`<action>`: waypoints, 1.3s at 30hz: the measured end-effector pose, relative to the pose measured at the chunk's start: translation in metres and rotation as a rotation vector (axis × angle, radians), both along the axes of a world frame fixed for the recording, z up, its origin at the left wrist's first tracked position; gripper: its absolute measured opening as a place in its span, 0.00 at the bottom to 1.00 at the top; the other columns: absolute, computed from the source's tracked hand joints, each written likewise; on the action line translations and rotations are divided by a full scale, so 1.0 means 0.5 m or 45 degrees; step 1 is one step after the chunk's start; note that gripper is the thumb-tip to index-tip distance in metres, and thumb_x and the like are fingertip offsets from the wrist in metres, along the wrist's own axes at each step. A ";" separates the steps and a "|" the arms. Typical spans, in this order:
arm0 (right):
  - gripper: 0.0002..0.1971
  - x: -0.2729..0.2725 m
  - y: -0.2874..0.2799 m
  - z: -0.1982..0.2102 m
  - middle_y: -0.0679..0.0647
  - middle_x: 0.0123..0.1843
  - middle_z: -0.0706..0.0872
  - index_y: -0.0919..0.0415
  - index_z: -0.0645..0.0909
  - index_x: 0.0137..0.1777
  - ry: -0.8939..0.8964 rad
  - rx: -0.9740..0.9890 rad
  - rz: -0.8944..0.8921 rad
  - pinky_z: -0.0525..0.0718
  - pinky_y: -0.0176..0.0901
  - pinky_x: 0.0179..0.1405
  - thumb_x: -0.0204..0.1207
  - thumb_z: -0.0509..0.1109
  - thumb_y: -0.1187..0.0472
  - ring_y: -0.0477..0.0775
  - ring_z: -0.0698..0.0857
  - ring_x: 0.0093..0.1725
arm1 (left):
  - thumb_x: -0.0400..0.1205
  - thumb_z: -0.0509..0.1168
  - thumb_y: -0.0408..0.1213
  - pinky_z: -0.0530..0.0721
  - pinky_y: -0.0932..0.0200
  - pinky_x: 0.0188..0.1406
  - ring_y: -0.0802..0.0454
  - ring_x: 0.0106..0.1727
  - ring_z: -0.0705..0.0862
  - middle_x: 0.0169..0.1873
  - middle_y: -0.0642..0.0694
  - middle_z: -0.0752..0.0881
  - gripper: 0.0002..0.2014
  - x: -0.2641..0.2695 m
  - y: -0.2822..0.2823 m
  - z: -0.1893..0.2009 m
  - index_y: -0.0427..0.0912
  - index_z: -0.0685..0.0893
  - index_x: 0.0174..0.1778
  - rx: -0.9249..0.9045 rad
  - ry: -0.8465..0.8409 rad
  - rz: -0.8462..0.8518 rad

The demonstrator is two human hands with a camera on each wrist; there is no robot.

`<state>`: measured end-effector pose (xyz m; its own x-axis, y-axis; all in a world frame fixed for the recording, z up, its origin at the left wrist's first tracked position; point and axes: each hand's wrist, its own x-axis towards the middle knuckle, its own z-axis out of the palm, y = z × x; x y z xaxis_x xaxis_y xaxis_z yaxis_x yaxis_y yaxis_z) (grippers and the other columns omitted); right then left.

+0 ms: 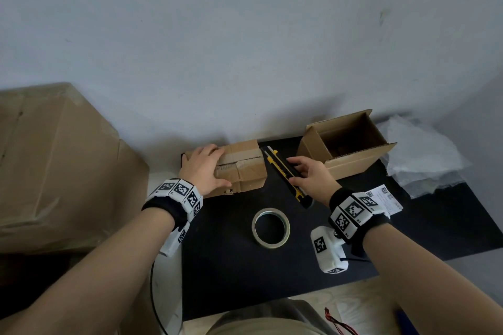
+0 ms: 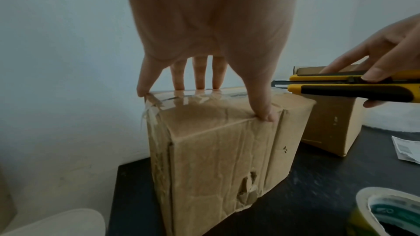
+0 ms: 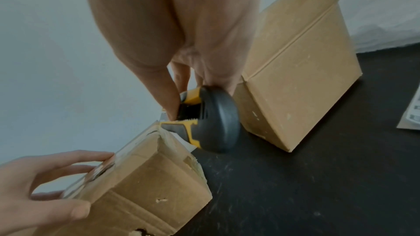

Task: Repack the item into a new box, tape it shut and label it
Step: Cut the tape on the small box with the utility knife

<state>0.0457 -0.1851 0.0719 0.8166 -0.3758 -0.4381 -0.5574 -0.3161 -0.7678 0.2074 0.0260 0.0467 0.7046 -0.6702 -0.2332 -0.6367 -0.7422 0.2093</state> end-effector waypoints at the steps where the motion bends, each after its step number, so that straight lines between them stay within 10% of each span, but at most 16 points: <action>1: 0.27 0.000 0.000 0.001 0.57 0.62 0.81 0.56 0.70 0.73 0.003 -0.014 0.008 0.83 0.54 0.62 0.76 0.69 0.71 0.55 0.81 0.63 | 0.68 0.73 0.61 0.63 0.34 0.73 0.45 0.76 0.62 0.76 0.50 0.65 0.45 -0.002 0.000 0.000 0.49 0.63 0.78 0.000 -0.004 -0.001; 28: 0.27 -0.031 -0.005 0.033 0.56 0.69 0.79 0.55 0.69 0.76 0.155 -0.130 0.193 0.78 0.53 0.68 0.77 0.66 0.70 0.55 0.78 0.69 | 0.68 0.72 0.61 0.64 0.35 0.73 0.44 0.77 0.62 0.77 0.49 0.65 0.45 -0.008 0.003 -0.008 0.49 0.64 0.79 -0.015 -0.048 0.016; 39: 0.26 -0.077 -0.013 0.026 0.54 0.66 0.79 0.53 0.70 0.75 0.120 -0.077 0.099 0.80 0.44 0.56 0.78 0.66 0.70 0.49 0.79 0.60 | 0.72 0.65 0.64 0.62 0.35 0.73 0.43 0.79 0.56 0.79 0.49 0.58 0.44 -0.017 0.003 -0.001 0.52 0.56 0.81 0.128 0.016 0.147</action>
<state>0.0074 -0.1915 0.0850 0.8004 -0.3412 -0.4928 -0.5983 -0.4055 -0.6911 0.1989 0.0275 0.0462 0.7723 -0.5577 -0.3042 -0.5437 -0.8279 0.1375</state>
